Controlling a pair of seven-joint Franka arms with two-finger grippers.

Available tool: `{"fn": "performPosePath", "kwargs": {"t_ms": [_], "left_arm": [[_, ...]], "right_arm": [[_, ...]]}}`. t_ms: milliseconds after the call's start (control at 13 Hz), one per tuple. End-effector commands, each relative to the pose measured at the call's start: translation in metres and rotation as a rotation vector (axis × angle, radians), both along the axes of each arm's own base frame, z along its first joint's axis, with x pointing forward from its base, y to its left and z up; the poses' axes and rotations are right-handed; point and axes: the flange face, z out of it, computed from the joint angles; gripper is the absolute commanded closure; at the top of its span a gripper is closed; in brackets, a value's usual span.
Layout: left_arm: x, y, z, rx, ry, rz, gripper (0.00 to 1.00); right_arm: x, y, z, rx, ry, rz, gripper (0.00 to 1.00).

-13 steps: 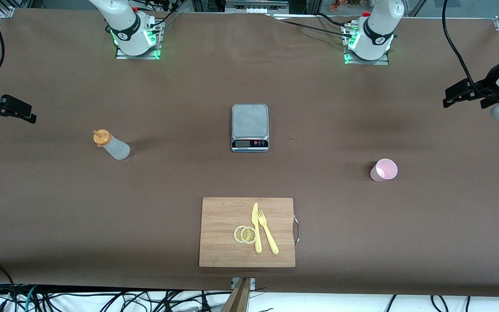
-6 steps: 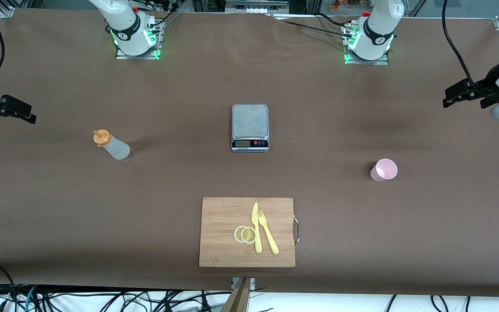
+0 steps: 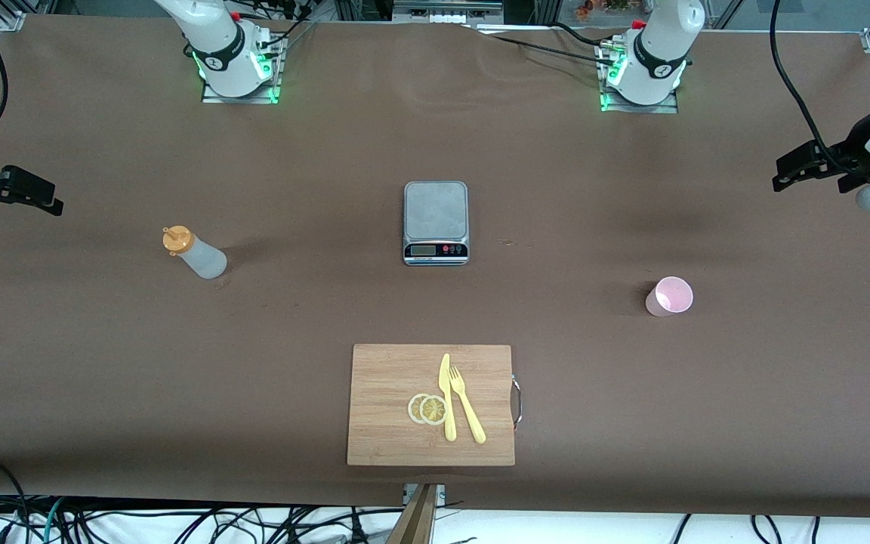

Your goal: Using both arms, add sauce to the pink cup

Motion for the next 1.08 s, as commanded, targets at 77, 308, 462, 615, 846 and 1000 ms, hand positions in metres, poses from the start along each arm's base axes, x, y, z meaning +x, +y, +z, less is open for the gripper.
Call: {"fn": "performPosePath", "kwargs": {"t_ms": [77,308,462,615,846,1000], "left_arm": [[0.016,0.003,-0.019,0.018,-0.03,-0.016,0.0],[0.041,0.012,-0.064,0.021,-0.022,-0.003,0.0],[0.058,0.016,-0.102,0.021,-0.013,0.002,0.0],[0.076,0.017,-0.148,0.021,-0.011,-0.006,0.0],[0.083,0.017,-0.214,0.019,-0.051,-0.045,0.0],[0.076,0.008,-0.253,0.014,-0.007,-0.056,0.0]], "right_arm": [[-0.001,-0.002,0.007,-0.003,-0.011,-0.006,0.0],[-0.001,-0.002,0.007,-0.003,-0.011,-0.006,0.0],[-0.001,-0.003,0.007,-0.005,-0.009,-0.006,0.0],[-0.001,-0.002,0.007,-0.003,-0.011,-0.006,0.0],[-0.001,-0.002,0.007,-0.003,-0.009,-0.006,0.0],[-0.001,-0.003,0.007,-0.005,-0.009,-0.006,0.0]]}}
